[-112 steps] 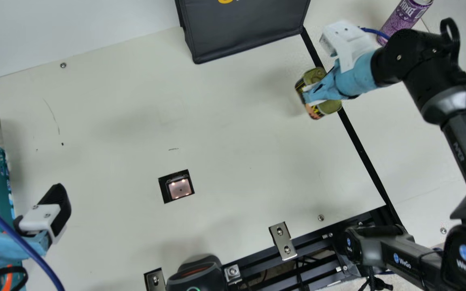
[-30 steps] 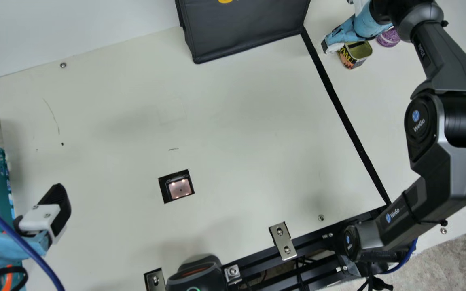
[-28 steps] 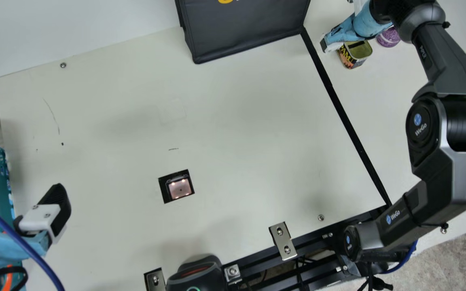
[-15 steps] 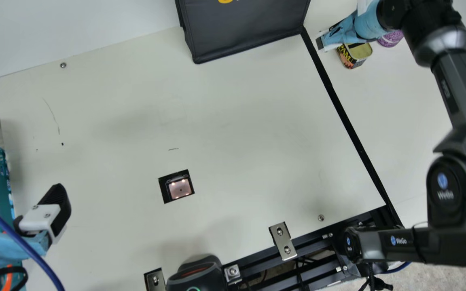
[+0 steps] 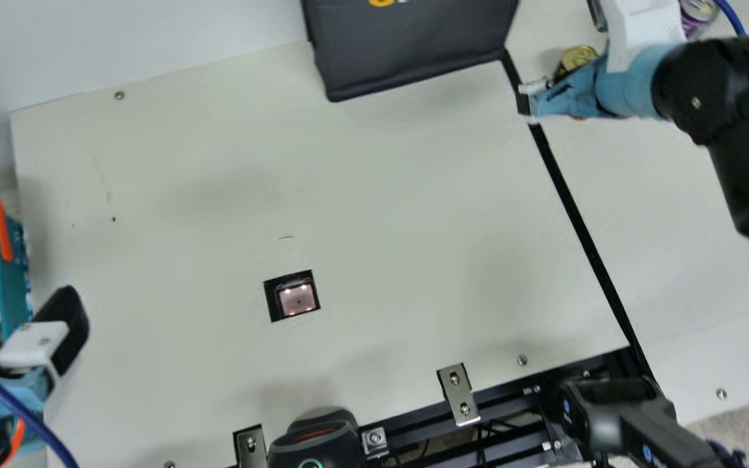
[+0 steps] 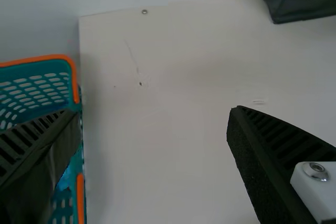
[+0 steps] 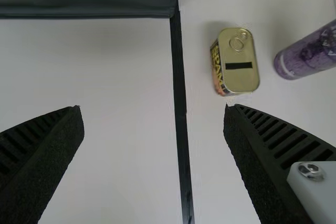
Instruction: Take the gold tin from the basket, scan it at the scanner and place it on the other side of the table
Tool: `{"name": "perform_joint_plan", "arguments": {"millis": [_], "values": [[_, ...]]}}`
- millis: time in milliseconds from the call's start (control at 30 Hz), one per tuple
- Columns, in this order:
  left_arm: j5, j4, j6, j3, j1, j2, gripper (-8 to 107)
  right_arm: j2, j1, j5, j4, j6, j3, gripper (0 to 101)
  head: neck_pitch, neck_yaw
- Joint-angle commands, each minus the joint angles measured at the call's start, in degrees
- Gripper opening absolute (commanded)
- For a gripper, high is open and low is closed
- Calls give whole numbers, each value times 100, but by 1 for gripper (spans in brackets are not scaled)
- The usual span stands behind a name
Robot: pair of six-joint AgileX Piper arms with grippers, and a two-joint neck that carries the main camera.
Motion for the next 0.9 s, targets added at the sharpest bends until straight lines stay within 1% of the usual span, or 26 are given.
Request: {"name": "perform_joint_plan", "arguments": {"millis": [0,200,233,267,333,867], "values": [[210,14,-29,-201,282,-75,90,-255,66,81,-37,51,-6,95,-166,522],[699,41,-103,-669,882,-308,90,-855,307,391,-32,231,-6,95,-166,1319],[742,44,-109,-710,934,-328,90,-955,347,443,-32,261,-6,95,-166,1319],[659,37,-109,-640,805,-316,90,-1056,388,495,-31,291,-6,95,-166,1319],[739,37,-109,-707,929,-325,90,-1256,468,599,-29,351,-6,95,-166,1319],[754,37,-109,-711,927,-325,90,-2859,1111,1428,-17,831,-6,95,-166,1319]]}}
